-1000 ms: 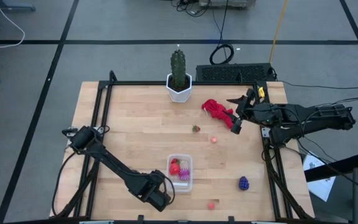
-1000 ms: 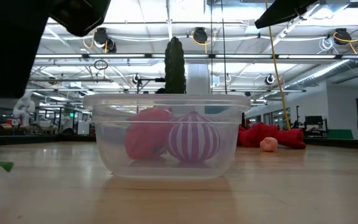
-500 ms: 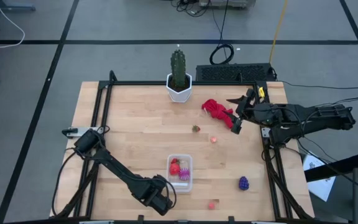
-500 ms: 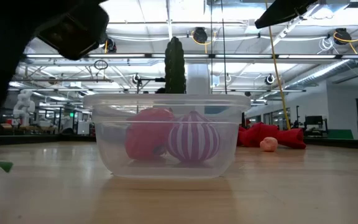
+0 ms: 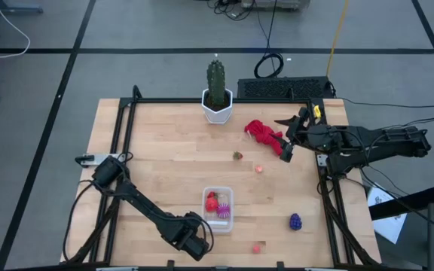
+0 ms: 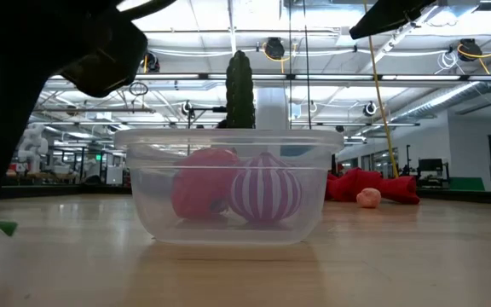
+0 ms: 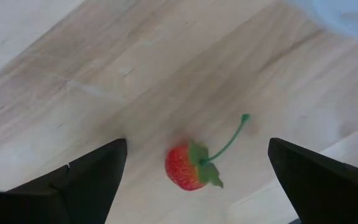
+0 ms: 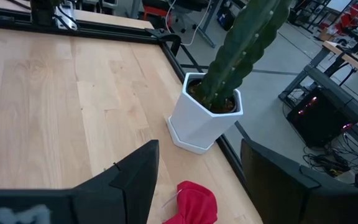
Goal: Pick and placing Produce into tupperware
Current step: Put the bottom strawberry into the transparent container
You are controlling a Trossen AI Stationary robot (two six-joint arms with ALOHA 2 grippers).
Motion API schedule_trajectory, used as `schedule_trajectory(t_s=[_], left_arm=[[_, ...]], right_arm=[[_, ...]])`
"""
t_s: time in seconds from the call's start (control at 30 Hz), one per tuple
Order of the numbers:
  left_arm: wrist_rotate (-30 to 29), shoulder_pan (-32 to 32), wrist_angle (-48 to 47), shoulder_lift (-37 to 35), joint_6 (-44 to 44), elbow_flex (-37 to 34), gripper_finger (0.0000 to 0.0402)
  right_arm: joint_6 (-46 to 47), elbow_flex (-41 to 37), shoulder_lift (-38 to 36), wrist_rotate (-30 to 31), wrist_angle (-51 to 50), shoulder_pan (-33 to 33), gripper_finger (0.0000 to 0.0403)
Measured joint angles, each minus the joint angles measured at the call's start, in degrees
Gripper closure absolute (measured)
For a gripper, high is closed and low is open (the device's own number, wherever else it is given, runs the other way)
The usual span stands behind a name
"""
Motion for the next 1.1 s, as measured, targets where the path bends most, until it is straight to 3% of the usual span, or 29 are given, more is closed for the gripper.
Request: schedule_trajectory(t_s=[0.7,1.1], left_arm=[[0.1,-0.1,-0.7,0.0,1.1,-0.1,0.0007],[-0.1,-0.3,-1.4,0.1,2.1,-0.2,0.0115]], right_arm=[[0.4,0.0,0.0,0.0,-0.8,0.0,0.0183],[0.4,0.0,0.0,0.0,-0.7,0.0,0.0183]])
